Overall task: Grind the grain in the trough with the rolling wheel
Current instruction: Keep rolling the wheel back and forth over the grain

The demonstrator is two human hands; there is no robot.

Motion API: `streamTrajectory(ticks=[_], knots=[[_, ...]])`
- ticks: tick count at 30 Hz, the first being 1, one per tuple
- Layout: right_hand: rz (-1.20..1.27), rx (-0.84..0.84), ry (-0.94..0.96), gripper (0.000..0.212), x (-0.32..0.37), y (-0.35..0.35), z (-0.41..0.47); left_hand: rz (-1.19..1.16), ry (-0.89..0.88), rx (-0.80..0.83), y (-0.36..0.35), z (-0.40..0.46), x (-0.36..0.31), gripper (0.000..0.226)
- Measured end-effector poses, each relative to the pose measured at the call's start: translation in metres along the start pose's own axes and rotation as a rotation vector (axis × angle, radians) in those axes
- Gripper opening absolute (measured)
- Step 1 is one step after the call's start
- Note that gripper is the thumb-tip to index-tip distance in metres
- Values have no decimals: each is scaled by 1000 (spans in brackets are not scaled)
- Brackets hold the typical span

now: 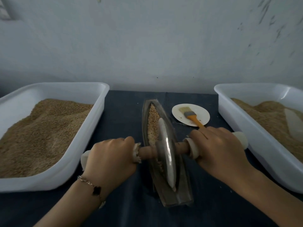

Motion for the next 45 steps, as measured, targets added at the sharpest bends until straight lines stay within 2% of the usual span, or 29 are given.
streamTrajectory(ticks=[4,9,13,19,23,25,30,32,34,41,45], knots=[[-2,15,-38,34,-1,-19,12,44,60,22,-19,14,9,32],[-35,37,-36,35,-4,-54,50,-51,150,80,-43,42,28,25],[-44,92,-48,30,-12,-81,84,-46,198,58,-55,70,46,24],[-21,176,-156,14,-25,-107,105,75,120,-1,-54,106,56,33],[-4,189,-187,16,-20,-93,82,75,63,35,-45,92,45,25],[-15,198,-173,16,-16,-77,61,97,39,49,-34,72,31,28],[48,145,-135,40,-7,-16,3,25,-92,11,5,17,-4,35],[46,117,-95,42,-6,3,-10,-54,-137,-24,22,3,-11,45],[27,73,-65,39,-7,15,-12,-53,-106,-40,30,-3,-12,45],[-23,68,-61,39,-4,-20,11,-63,-42,-24,-13,7,3,49],[-23,47,-110,37,-5,-52,48,9,40,-56,-37,42,26,29]])
Point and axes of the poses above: each hand's wrist, its own z-axis towards the middle knuckle, its own y-axis out of the back of the hand, x = y × z, the point moved 2 cm from there along z, towards the middle knuckle, and after that the axes turned 15 degrees about -y, right-handed, at the moved point
